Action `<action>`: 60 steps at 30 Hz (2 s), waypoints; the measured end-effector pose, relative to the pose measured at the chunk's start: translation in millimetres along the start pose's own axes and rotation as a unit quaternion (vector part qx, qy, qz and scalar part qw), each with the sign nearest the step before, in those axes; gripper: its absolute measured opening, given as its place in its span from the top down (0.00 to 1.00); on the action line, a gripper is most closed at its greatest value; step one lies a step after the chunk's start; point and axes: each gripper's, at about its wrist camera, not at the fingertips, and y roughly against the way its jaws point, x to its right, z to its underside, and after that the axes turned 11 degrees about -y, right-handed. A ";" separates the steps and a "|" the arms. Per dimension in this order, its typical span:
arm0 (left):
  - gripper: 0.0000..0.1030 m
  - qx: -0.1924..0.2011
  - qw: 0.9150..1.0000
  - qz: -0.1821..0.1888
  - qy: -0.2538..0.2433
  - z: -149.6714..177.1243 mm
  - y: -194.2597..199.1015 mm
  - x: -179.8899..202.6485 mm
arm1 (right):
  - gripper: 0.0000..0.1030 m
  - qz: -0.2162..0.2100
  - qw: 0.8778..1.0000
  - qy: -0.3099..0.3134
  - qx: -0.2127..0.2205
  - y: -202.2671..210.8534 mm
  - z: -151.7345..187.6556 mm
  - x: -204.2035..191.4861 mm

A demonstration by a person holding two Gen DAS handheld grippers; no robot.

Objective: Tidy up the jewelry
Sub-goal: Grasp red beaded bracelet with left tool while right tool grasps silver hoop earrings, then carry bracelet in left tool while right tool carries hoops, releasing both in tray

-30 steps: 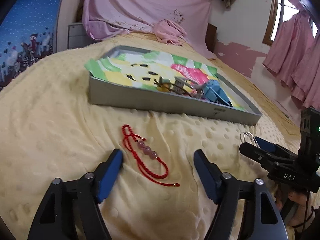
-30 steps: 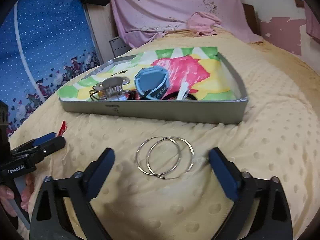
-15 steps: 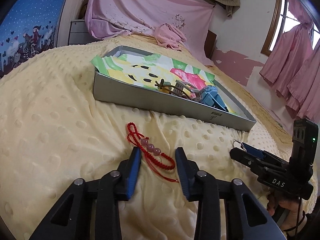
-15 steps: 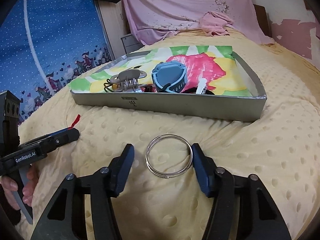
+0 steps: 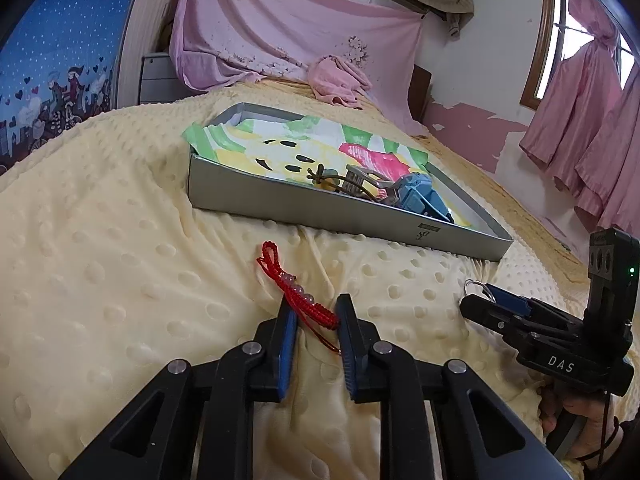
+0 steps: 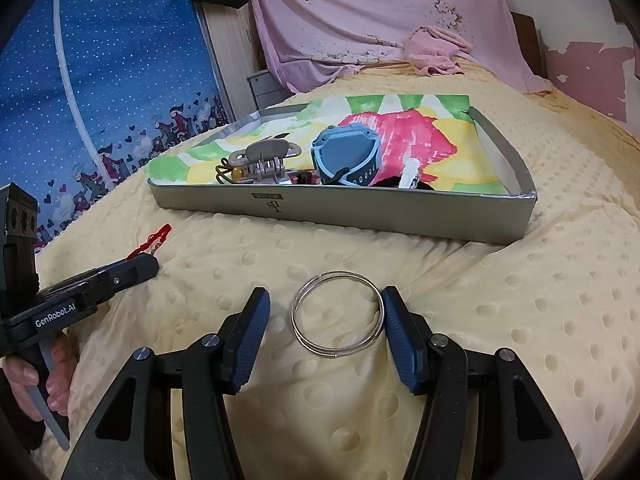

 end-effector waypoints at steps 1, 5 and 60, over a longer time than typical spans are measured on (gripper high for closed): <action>0.81 0.002 1.000 -0.001 -0.001 0.2 0.9 0.2 | 0.49 0.000 1.000 0.000 0.000 0.0 0.0 0.1; 0.89 0.012 1.000 -0.005 -0.010 1.2 6.2 4.0 | 0.49 0.000 1.000 0.001 0.002 2.1 0.7 -0.5; 0.95 0.029 0.998 -0.009 -0.049 -98.6 -41.0 -8.0 | 0.61 0.019 0.996 0.044 0.074 -30.0 -95.7 -33.8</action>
